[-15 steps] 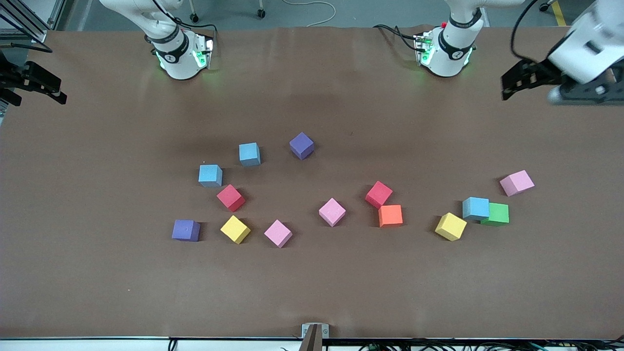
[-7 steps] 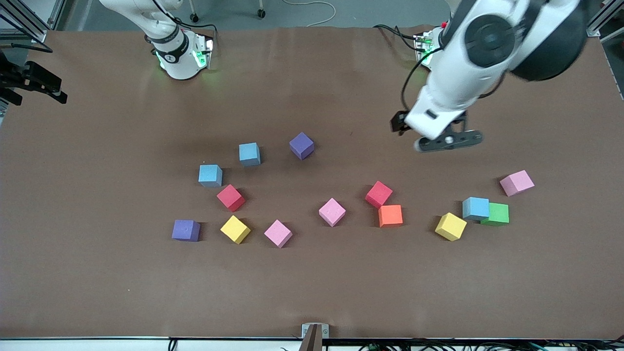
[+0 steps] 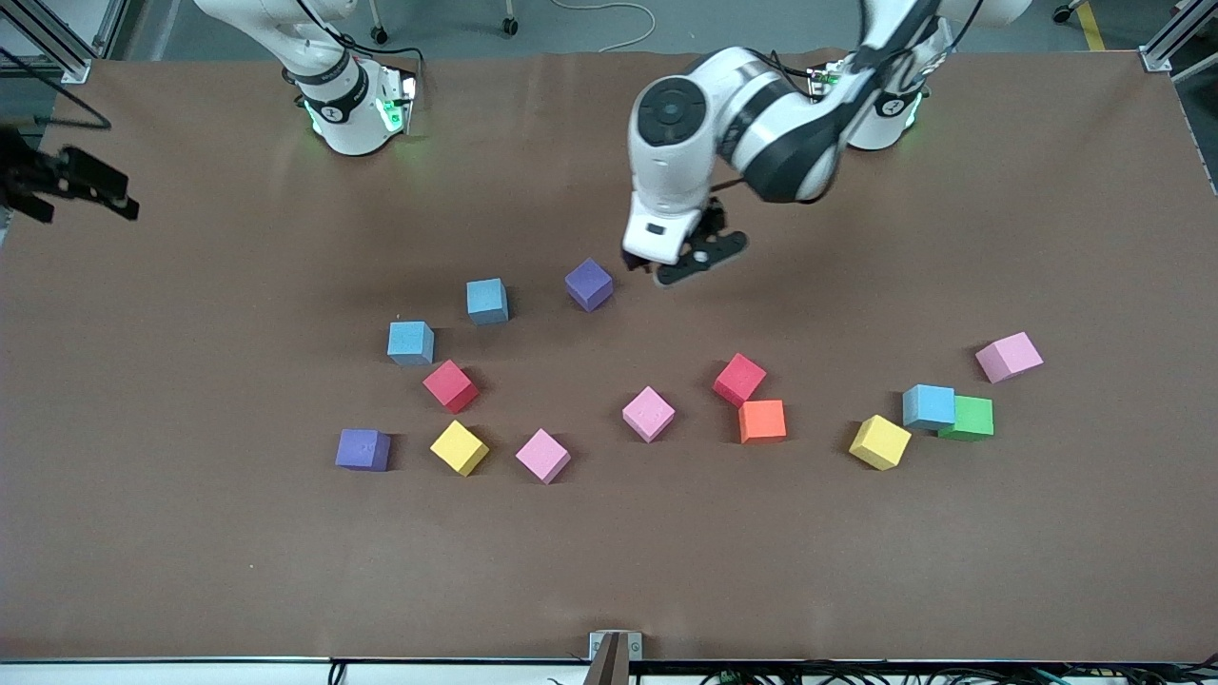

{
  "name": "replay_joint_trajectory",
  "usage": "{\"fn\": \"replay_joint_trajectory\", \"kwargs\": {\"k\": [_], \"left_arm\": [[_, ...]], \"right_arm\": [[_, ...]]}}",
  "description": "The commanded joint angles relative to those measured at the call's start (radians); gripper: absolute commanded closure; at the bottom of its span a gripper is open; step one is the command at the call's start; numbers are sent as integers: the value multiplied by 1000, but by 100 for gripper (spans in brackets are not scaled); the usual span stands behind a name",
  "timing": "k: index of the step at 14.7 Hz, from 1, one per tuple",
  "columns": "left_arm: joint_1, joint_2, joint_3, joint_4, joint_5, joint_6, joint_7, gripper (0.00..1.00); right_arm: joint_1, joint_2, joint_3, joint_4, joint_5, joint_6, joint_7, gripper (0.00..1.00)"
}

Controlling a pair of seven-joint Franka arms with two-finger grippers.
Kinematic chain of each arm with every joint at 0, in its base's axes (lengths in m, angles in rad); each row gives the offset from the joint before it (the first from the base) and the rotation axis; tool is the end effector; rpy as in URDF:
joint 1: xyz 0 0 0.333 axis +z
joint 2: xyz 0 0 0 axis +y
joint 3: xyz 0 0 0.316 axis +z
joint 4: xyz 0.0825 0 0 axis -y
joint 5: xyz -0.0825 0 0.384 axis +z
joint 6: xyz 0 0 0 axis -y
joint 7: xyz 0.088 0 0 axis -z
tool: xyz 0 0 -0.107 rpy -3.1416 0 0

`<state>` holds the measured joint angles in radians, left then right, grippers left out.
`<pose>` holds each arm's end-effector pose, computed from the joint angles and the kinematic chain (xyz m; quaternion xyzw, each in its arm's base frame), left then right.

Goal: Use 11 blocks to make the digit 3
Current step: 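Reach the left gripper down and grasp the purple cube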

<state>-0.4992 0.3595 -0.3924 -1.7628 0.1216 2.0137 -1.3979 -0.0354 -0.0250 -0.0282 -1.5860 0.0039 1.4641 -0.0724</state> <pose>0.4186 -0.4764 0.3680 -0.9720 -0.2312 0.0291 0.0301 0.5339 -0.0338 0.6222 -0.9988 -0.0045 0.0482 0.0056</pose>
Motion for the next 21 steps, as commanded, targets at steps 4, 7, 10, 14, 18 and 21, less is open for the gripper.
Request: {"fn": "replay_joint_trajectory", "kwargs": {"k": [4,7,10,14,18,21], "left_arm": [[-94,153,10,22,36,212,-271,0],[-113,257,9,98,113,264,-421,0],[-144,325,10,157,136,264,-475,0],[-147,361,12,170,141,266,-475,0],[-151,361,9,161,156,263,-489,0],[-156,389,9,164,162,278,-489,0]], "right_arm": [[-63,193,8,46,-21,125,-14,0],[-63,226,10,44,-18,153,0,0],[-22,229,16,21,-2,200,160,0],[124,228,16,-78,16,358,605,0],[187,205,17,-241,47,519,750,0],[229,130,17,-437,50,669,868,0]]}}
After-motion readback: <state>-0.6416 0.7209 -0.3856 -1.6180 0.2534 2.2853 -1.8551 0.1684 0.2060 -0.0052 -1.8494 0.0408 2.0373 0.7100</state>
